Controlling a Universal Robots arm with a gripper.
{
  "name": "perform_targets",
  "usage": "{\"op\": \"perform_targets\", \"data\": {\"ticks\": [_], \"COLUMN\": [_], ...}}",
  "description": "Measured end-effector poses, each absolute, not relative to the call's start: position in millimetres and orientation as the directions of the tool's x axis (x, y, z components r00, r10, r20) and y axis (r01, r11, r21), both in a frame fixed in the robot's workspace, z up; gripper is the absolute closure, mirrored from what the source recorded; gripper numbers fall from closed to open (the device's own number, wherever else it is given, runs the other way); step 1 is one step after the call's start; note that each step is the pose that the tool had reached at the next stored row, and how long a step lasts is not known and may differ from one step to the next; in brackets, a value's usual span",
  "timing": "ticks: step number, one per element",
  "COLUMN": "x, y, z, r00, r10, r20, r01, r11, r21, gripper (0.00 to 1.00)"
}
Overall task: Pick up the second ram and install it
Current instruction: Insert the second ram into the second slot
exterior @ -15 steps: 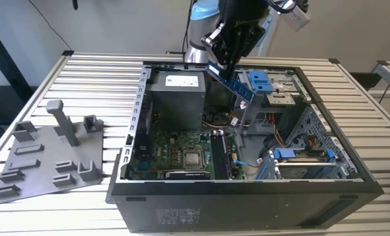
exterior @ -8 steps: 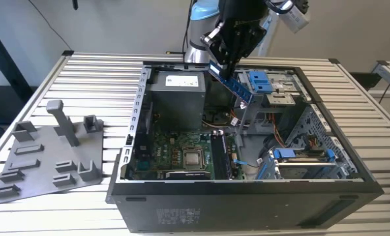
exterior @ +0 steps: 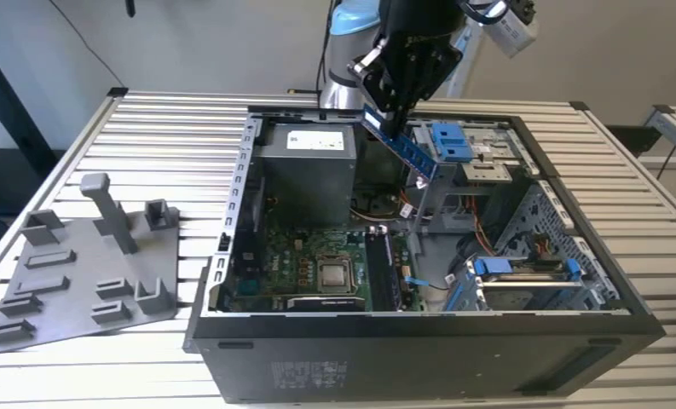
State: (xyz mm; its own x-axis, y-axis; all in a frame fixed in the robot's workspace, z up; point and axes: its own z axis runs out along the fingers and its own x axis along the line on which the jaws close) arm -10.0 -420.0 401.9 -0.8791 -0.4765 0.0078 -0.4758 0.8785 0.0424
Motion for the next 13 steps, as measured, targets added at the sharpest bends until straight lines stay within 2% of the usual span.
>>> {"op": "perform_targets", "data": {"ticks": [13], "x": [-9.4], "y": [-420.0], "z": [400.6], "r00": [-0.92], "r10": [-0.392], "r20": [0.008], "r01": [-0.392], "r11": [0.919], "r21": [0.043], "gripper": [0.86]}}
